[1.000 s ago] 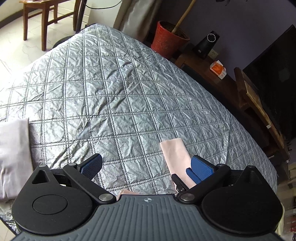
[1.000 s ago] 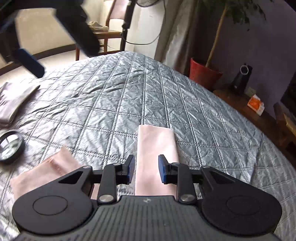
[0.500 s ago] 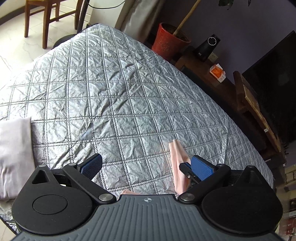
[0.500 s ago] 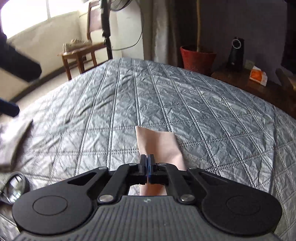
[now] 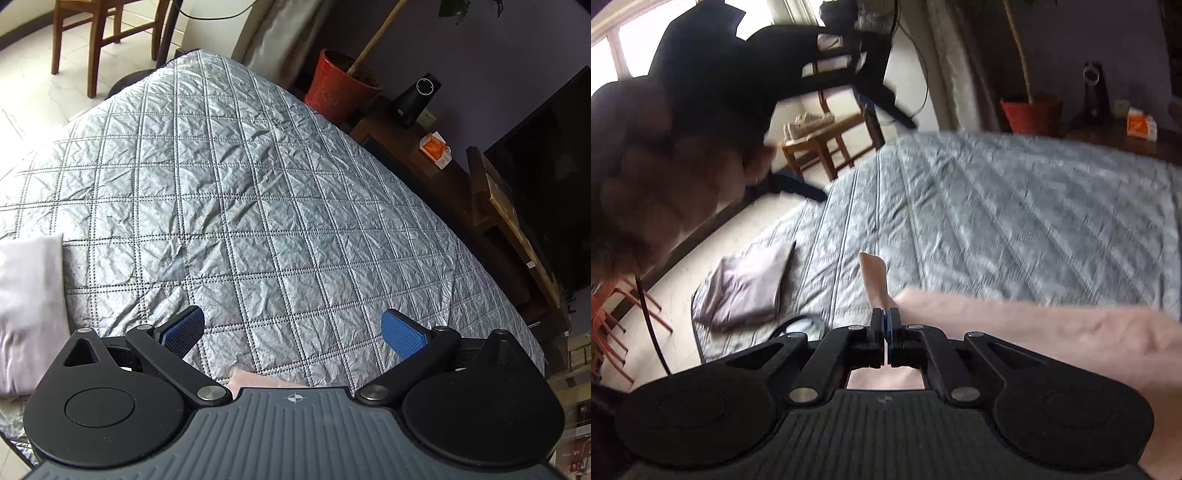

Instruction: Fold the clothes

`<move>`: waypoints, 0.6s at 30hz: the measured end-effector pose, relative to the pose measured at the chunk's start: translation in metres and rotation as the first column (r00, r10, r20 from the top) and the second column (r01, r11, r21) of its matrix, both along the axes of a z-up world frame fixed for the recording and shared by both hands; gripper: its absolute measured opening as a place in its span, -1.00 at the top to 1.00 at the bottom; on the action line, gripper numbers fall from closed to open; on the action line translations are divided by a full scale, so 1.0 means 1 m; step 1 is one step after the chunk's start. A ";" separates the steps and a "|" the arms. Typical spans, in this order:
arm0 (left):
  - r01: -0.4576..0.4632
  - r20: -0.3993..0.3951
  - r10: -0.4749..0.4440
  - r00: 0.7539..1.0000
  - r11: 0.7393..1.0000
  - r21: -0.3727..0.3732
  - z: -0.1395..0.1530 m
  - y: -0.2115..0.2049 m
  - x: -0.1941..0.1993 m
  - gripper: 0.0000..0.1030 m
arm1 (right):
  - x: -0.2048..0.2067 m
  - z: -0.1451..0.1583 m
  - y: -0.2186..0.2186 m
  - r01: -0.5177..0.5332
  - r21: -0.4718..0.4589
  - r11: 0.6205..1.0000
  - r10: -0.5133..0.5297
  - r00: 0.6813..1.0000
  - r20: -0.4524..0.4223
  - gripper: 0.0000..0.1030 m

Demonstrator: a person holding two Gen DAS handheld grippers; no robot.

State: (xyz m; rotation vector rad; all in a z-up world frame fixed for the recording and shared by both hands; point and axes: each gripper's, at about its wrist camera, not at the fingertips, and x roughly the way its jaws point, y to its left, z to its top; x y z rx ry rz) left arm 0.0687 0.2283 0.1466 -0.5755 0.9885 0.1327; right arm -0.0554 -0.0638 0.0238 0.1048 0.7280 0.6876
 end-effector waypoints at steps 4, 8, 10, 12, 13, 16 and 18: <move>-0.004 -0.005 0.004 1.000 1.000 0.002 -0.002 0.001 0.001 -0.99 | -0.011 -0.001 0.001 -0.016 -0.005 1.000 0.016 1.000 0.005 0.97; -0.003 -0.009 0.003 1.000 1.000 0.007 -0.003 0.000 0.001 -0.99 | -0.023 -0.003 0.001 -0.032 -0.010 0.999 0.032 0.999 0.010 0.97; 0.001 -0.010 -0.001 1.000 1.000 0.011 -0.003 -0.001 0.001 -0.99 | -0.028 -0.004 0.001 -0.040 -0.013 0.999 0.040 0.999 0.013 0.97; 0.006 -0.010 -0.006 1.000 1.000 0.019 -0.003 -0.002 0.000 -0.99 | -0.032 -0.003 0.000 -0.042 -0.017 0.999 0.043 0.999 0.017 0.97; 0.010 -0.011 -0.010 1.000 1.000 0.026 -0.003 -0.003 -0.001 -0.99 | -0.031 -0.001 -0.003 -0.037 -0.021 0.999 0.037 0.999 0.021 0.97; 0.014 -0.024 -0.013 1.000 0.999 0.049 -0.006 -0.004 -0.006 -0.99 | -0.025 -0.002 -0.008 -0.035 -0.046 0.998 0.036 0.999 0.007 0.97; 0.015 -0.030 -0.013 0.999 0.998 0.062 -0.007 -0.005 -0.008 -0.99 | -0.028 -0.011 -0.002 -0.063 -0.074 0.995 0.061 0.998 -0.022 0.97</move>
